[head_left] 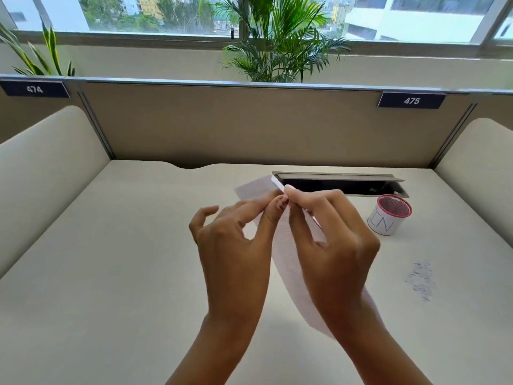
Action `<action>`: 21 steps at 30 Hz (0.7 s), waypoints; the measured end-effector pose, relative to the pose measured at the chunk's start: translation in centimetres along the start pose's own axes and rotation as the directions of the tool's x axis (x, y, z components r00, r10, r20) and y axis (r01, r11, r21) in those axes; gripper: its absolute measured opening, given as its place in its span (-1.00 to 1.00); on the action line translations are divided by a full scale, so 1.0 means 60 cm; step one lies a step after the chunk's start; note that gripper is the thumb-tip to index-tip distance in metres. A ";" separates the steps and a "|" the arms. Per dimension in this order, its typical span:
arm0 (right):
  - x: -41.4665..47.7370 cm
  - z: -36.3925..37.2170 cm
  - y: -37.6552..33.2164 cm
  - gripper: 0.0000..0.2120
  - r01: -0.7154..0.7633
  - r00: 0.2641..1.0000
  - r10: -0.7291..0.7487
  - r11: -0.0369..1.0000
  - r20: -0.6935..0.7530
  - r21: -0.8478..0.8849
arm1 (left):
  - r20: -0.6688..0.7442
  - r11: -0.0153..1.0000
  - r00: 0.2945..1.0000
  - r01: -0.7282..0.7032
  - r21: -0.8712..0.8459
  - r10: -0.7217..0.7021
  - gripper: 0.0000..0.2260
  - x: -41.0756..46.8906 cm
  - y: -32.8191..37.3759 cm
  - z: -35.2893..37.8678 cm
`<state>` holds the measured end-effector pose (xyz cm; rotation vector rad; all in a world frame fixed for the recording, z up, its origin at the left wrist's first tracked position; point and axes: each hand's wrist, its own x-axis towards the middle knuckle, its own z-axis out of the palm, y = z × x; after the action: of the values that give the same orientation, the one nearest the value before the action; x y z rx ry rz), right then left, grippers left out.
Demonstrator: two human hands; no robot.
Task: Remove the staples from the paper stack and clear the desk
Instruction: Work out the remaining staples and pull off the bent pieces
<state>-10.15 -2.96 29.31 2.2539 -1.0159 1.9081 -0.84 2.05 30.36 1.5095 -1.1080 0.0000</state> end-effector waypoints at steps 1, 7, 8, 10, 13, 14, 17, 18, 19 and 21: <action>-0.001 0.001 -0.002 -0.88 0.002 1.000 -0.002 1.000 0.007 0.013 | 0.035 0.993 0.996 0.088 -0.078 -0.085 -0.80 0.000 0.004 -0.001; -0.006 0.005 -0.013 -0.82 0.012 0.997 -0.020 0.994 0.069 0.108 | 0.191 0.857 0.950 0.305 -0.415 -0.245 -0.76 0.010 0.013 -0.017; -0.006 0.004 -0.014 -0.81 0.014 0.997 -0.023 0.993 0.075 0.121 | 0.197 0.849 0.949 0.309 -0.428 -0.246 -0.78 0.011 0.012 -0.019; -0.006 0.004 -0.016 -0.79 0.012 0.996 -0.024 0.991 0.090 0.131 | 0.199 0.857 0.952 0.299 -0.419 -0.234 -0.79 0.014 0.010 -0.021; -0.001 0.006 -0.015 -0.73 0.008 0.991 -0.025 0.992 0.129 0.130 | 0.194 0.889 0.960 0.261 -0.375 -0.200 -0.78 0.015 0.007 -0.020; 0.000 0.007 -0.013 -0.72 0.005 0.990 -0.023 0.992 0.142 0.126 | 0.197 0.896 0.962 0.252 -0.365 -0.190 -0.79 0.014 0.007 -0.019; 0.004 0.009 -0.008 -0.72 -0.030 0.987 0.012 0.993 0.160 0.113 | 0.186 0.913 0.966 0.235 -0.334 -0.180 -0.83 0.012 0.005 -0.016; 0.005 0.010 -0.008 -0.71 -0.049 0.986 0.030 0.992 0.162 0.115 | 0.178 0.915 0.966 0.237 -0.327 -0.186 -0.84 0.013 0.003 -0.015; 0.005 0.011 -0.007 -0.69 -0.074 0.984 0.054 0.990 0.168 0.119 | 0.172 0.913 0.966 0.243 -0.327 -0.195 -0.85 0.013 0.002 -0.015; 0.006 0.012 -0.006 -0.66 -0.129 0.977 0.103 0.983 0.187 0.129 | 0.165 0.902 0.963 0.257 -0.346 -0.212 -0.85 0.015 -0.001 -0.016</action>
<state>-9.35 -3.14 29.57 2.5385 -1.0889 1.9039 0.21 2.24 31.13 1.3071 -0.9525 -0.4506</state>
